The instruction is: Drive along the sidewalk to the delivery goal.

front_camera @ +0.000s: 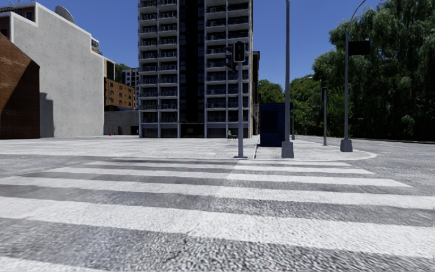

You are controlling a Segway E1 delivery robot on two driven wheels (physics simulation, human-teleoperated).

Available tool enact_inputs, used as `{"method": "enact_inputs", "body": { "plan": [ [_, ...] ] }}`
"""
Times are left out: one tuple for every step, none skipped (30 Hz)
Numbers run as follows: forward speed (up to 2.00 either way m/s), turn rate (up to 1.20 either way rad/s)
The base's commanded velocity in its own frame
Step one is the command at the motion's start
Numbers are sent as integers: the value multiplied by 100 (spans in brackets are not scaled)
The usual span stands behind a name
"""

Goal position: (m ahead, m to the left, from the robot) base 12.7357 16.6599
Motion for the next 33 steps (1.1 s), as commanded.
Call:
{"method": "enact_inputs", "body": {
  "plan": [
    [171,0],
    [171,0],
    [169,0],
    [166,0],
    [166,0],
    [165,0],
    [164,0],
    [164,0],
    [164,0],
    [164,0],
    [164,0],
    [164,0],
    [164,0],
    [164,0],
    [164,0],
    [164,0],
    [177,0],
    [177,0],
    [200,0],
    [200,0],
    [200,0],
    [200,0],
    [200,0],
    [200,0],
    [200,0],
    [200,0],
    [200,0],
    [200,0],
    [200,0],
    [200,0],
    [200,0],
    [200,0],
    [200,0]
  ]
}}
